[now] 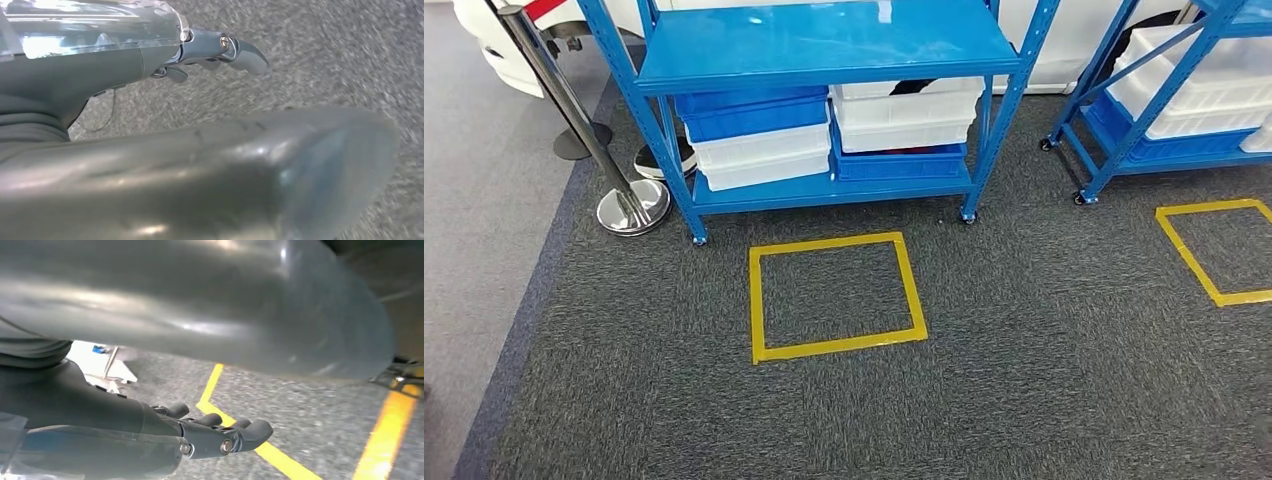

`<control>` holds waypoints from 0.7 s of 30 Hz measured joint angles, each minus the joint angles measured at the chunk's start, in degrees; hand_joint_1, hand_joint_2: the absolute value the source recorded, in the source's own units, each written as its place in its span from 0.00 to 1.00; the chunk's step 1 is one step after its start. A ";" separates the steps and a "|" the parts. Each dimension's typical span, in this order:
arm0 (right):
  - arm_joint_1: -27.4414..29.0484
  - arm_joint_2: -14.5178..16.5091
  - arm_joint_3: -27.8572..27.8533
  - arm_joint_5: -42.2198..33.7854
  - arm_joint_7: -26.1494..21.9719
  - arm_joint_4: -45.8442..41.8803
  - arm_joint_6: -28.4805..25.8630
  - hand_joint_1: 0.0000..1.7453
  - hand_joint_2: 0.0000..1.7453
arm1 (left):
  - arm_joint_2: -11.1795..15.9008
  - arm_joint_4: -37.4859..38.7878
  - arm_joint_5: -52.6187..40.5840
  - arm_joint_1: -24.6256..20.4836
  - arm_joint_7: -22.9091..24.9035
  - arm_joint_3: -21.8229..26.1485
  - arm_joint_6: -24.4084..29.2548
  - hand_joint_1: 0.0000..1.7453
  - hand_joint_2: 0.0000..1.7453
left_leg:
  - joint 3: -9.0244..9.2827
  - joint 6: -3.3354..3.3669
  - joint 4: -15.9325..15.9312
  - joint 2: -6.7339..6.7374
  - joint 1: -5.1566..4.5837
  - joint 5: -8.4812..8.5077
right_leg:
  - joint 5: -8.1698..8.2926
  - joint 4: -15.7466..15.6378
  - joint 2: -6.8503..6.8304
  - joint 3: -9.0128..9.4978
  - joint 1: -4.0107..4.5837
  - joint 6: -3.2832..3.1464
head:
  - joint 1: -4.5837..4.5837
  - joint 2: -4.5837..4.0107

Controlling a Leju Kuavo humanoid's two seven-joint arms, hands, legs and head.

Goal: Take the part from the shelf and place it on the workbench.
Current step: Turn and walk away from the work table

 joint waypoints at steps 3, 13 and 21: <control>0.12 -0.04 -0.15 0.03 0.00 0.00 0.07 0.00 0.00 | 0.00 0.00 -0.02 0.16 0.19 -0.10 -0.18 0.00 0.00 | 1.86 -0.22 -0.02 -0.17 0.08 -1.69 | -1.27 4.52 0.04 -5.83 -0.14 0.43 | -0.01 0.00; 0.70 -0.15 -0.18 0.34 0.53 0.19 0.46 0.00 0.00 | 0.04 0.00 -0.16 -0.22 0.82 -0.32 -0.52 0.00 0.00 | 4.13 -3.15 4.95 -0.09 0.19 -4.61 | 8.31 -9.69 0.08 -2.26 0.16 -2.85 | -0.08 -0.01; 0.86 -0.18 -0.11 2.03 1.29 0.24 1.61 0.00 0.00 | 0.12 0.00 -0.49 0.21 1.19 -0.33 -0.72 0.00 0.00 | -8.54 -1.62 10.92 1.51 -0.48 -5.38 | 2.68 -10.59 -1.46 5.43 0.81 -3.61 | -0.08 0.00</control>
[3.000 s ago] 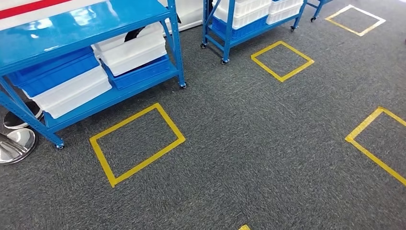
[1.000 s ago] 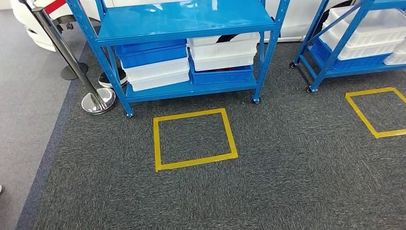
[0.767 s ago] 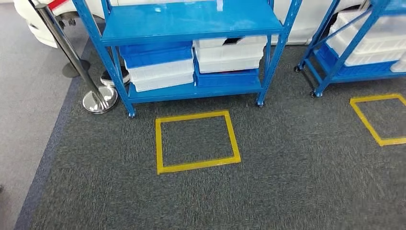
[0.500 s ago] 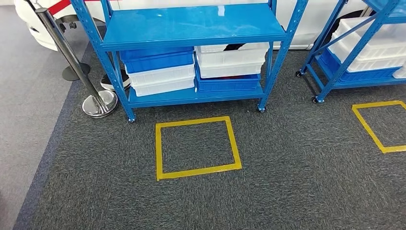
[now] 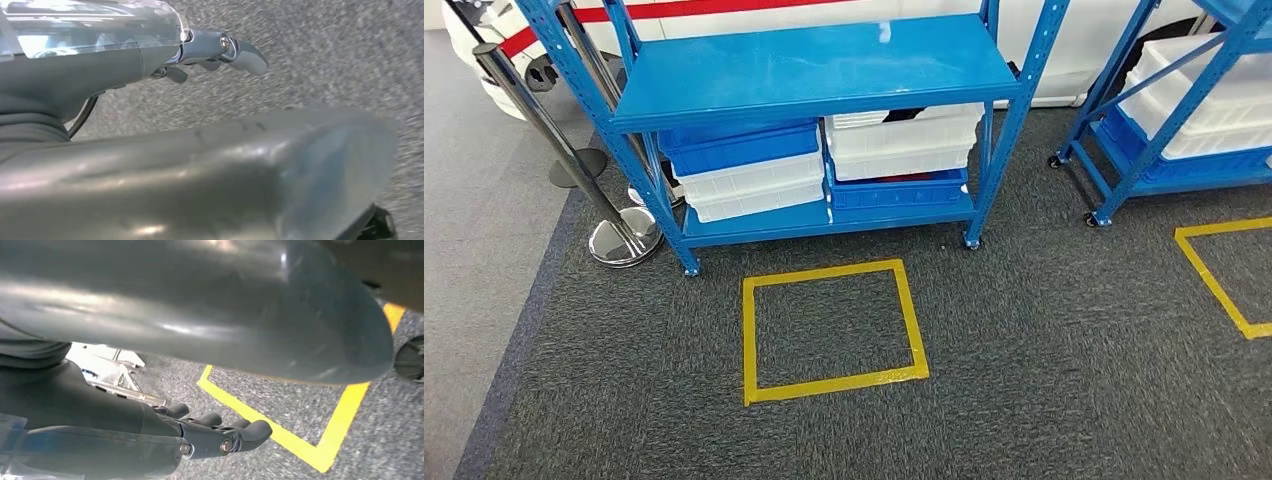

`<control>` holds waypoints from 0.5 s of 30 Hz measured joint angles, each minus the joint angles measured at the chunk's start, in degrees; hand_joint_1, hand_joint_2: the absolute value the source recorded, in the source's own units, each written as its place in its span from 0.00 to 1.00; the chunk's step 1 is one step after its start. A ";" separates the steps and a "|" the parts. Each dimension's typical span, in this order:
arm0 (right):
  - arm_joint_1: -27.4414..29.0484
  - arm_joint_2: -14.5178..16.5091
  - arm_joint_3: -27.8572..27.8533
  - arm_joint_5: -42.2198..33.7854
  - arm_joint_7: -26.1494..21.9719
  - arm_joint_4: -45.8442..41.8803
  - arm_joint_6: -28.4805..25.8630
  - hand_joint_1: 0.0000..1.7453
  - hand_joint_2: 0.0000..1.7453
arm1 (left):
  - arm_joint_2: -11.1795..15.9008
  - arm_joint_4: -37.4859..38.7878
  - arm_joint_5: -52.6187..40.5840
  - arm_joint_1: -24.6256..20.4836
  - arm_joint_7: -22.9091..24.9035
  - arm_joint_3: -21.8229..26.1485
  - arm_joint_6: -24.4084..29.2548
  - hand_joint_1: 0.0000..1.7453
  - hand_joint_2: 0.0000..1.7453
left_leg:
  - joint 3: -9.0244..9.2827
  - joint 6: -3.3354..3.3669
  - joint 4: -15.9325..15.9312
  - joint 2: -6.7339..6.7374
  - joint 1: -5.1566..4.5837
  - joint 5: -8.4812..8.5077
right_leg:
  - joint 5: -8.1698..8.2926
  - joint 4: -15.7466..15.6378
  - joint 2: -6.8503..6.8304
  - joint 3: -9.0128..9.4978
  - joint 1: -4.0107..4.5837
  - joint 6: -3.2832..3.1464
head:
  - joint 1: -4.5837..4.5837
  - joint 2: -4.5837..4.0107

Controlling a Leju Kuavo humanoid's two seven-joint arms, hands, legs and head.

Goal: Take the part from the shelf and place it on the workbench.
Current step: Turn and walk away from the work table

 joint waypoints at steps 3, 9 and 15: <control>0.18 0.17 0.07 0.06 0.20 0.15 0.55 0.00 0.00 | 0.36 0.02 -0.14 0.06 0.04 -0.02 -0.05 0.00 0.00 | 0.32 1.74 -6.54 2.66 -1.53 8.57 | -2.28 -0.39 -1.24 2.28 0.36 0.60 | -0.01 -0.01; -0.75 0.08 0.10 0.22 0.42 0.11 0.79 0.00 0.00 | 0.45 0.02 -0.67 -0.42 0.01 -0.14 -0.17 0.00 0.00 | 5.30 2.34 -9.65 -0.98 -0.63 7.52 | -0.91 10.26 0.87 -0.98 -0.25 2.72 | 0.03 0.00; -0.51 -0.30 0.10 -0.02 0.65 0.11 0.54 0.00 0.00 | 0.39 0.04 -0.82 -0.15 0.13 -0.43 -0.25 0.00 0.00 | 10.31 1.56 -9.85 -4.86 0.42 3.60 | -7.94 12.51 1.65 -10.18 -1.20 4.03 | 0.04 -0.01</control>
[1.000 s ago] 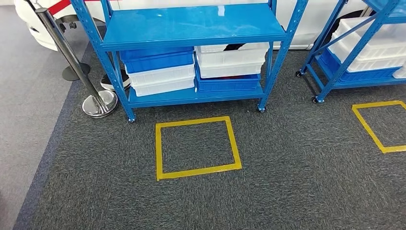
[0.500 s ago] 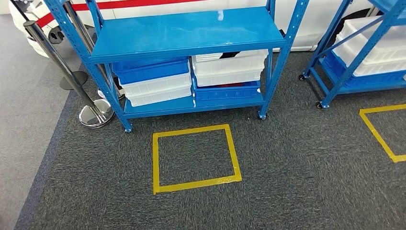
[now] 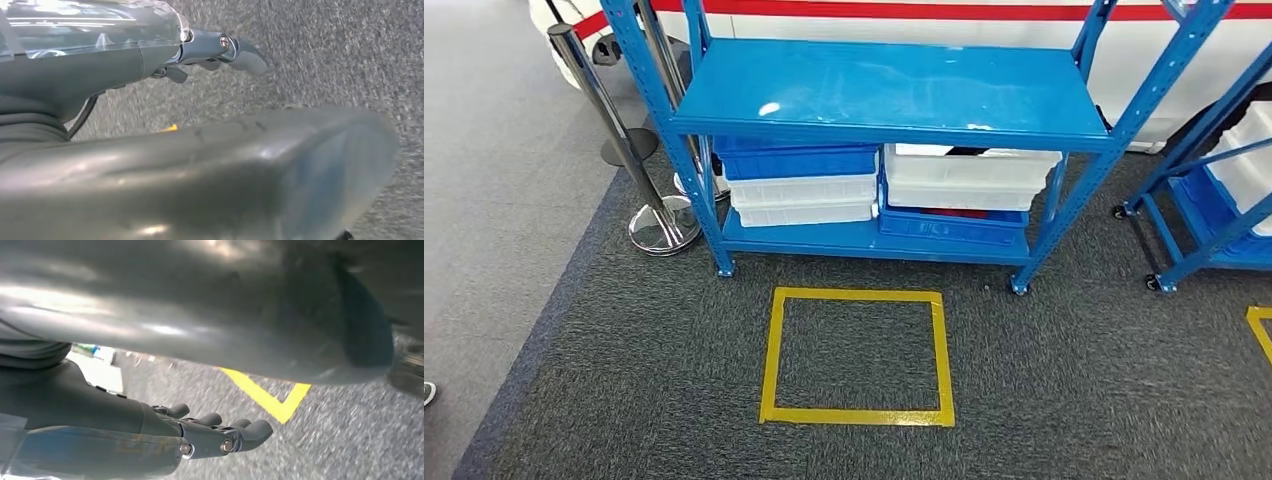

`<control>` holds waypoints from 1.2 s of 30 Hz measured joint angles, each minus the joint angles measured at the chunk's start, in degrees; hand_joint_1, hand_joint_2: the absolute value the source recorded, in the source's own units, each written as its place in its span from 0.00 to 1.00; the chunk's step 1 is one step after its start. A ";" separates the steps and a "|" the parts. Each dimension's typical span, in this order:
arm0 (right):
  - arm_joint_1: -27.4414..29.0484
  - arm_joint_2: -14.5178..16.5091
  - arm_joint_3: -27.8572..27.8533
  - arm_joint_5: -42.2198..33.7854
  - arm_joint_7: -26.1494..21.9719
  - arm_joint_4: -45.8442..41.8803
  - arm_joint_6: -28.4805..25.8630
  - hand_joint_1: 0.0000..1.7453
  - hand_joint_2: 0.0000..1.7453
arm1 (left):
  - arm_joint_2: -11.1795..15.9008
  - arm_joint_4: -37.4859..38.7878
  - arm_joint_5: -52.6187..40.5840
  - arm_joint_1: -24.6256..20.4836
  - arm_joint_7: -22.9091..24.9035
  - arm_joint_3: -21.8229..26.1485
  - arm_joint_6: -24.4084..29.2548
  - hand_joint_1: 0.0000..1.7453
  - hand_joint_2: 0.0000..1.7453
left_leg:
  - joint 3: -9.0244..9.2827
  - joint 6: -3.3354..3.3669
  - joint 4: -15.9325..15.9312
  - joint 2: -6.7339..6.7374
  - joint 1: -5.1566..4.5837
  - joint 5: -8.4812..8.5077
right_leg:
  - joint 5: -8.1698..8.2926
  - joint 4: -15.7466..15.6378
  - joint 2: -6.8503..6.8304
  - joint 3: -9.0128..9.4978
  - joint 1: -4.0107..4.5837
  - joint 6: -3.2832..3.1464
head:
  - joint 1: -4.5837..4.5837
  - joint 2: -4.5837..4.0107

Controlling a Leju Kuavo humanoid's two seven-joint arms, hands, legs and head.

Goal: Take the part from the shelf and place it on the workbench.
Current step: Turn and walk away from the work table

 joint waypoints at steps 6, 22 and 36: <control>-0.04 -0.03 -0.35 -1.33 0.09 0.09 -1.43 0.00 0.00 | 0.06 0.02 -0.24 0.13 0.03 -0.19 -0.07 0.00 0.00 | 3.42 -2.23 1.31 -0.65 -0.02 -3.65 | 14.86 -9.82 0.08 -0.15 -0.12 -1.21 | -0.01 0.00; -0.16 0.52 -3.25 -5.67 0.74 0.16 -3.99 0.00 0.00 | 0.29 0.03 -0.98 0.33 0.23 -0.93 -0.24 0.00 0.00 | -7.82 0.28 1.51 2.21 -1.46 4.83 | 7.28 -11.22 0.89 11.42 0.52 -1.42 | -0.01 0.00; 0.60 0.46 -4.66 -4.33 1.13 0.11 -6.67 0.00 0.00 | -0.10 0.22 -0.91 -0.17 0.70 -1.05 -0.68 0.00 0.00 | 4.06 -0.89 -0.32 2.69 -1.07 -3.94 | 14.08 -10.14 0.31 0.68 0.64 -1.46 | -0.03 0.01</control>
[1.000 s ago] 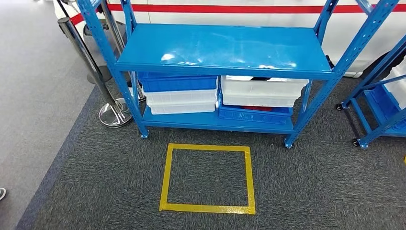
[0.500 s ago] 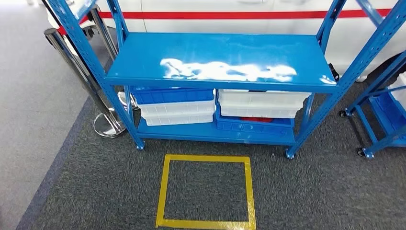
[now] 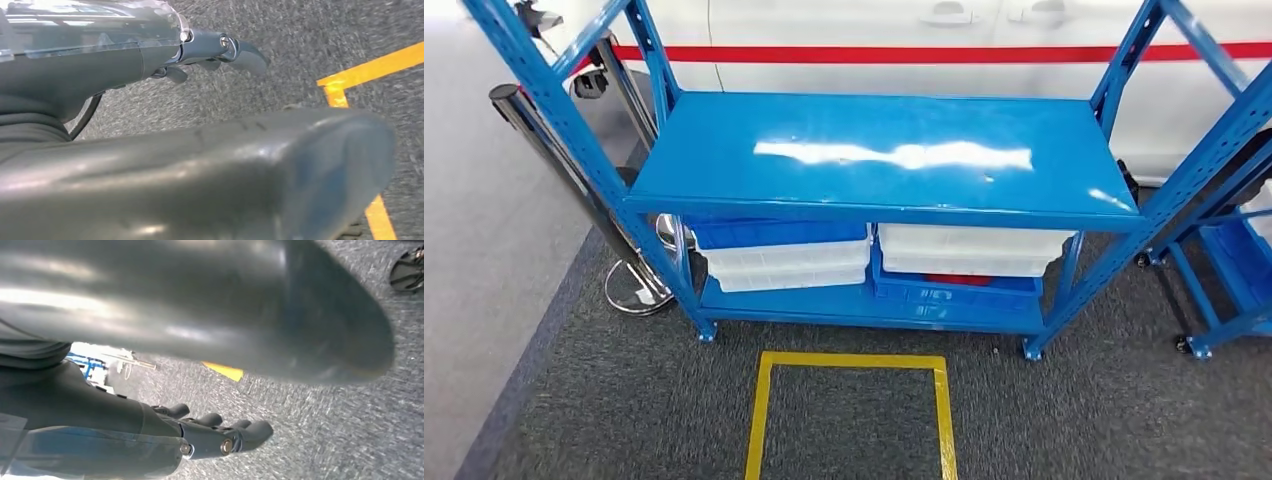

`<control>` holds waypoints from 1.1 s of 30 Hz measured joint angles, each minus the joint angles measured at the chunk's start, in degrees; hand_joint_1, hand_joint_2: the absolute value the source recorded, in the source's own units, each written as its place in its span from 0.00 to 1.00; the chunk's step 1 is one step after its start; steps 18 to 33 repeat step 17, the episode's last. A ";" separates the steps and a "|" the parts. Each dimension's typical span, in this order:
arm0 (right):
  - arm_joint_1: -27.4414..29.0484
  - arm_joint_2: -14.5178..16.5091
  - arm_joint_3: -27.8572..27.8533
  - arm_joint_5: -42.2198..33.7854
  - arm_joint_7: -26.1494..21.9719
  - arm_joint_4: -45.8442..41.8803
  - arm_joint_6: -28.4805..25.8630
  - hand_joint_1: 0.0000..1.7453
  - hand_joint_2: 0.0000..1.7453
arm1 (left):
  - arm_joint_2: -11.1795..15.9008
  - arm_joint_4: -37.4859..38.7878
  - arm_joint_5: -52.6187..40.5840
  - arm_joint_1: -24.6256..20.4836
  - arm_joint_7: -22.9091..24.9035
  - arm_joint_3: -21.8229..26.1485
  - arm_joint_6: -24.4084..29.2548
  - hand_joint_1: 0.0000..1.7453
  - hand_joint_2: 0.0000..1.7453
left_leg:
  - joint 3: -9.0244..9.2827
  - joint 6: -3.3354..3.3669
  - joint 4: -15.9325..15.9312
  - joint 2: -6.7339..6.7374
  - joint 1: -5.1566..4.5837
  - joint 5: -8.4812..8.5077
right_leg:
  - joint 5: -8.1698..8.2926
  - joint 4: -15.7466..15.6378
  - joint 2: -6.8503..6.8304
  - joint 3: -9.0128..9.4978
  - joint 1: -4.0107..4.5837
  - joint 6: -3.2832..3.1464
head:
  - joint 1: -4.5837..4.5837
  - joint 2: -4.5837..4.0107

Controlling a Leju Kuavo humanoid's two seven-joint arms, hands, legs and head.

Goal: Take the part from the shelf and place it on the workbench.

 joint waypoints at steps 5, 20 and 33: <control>-0.13 -0.03 -0.56 -0.36 -0.70 -0.02 0.21 0.00 0.00 | 0.07 0.00 0.54 -0.36 0.19 0.07 0.33 0.00 0.00 | -4.71 -1.57 9.96 0.51 0.45 -0.32 | -1.71 -1.42 0.89 3.58 -0.36 -1.53 | -0.01 0.00; -0.30 -0.30 -0.52 1.96 -0.14 0.07 -0.37 0.00 1.00 | 0.12 0.02 1.13 0.05 0.62 0.36 2.06 0.00 0.00 | -13.25 0.08 4.00 -0.04 0.34 8.91 | -8.19 -1.98 2.34 10.87 -0.07 0.17 | -0.01 0.00; -0.30 -0.30 -0.52 1.96 -0.14 0.07 -0.37 0.00 1.00 | 0.12 0.02 1.13 0.05 0.62 0.36 2.06 0.00 0.00 | -13.25 0.08 4.00 -0.04 0.34 8.91 | -8.19 -1.98 2.34 10.87 -0.07 0.17 | -0.01 0.00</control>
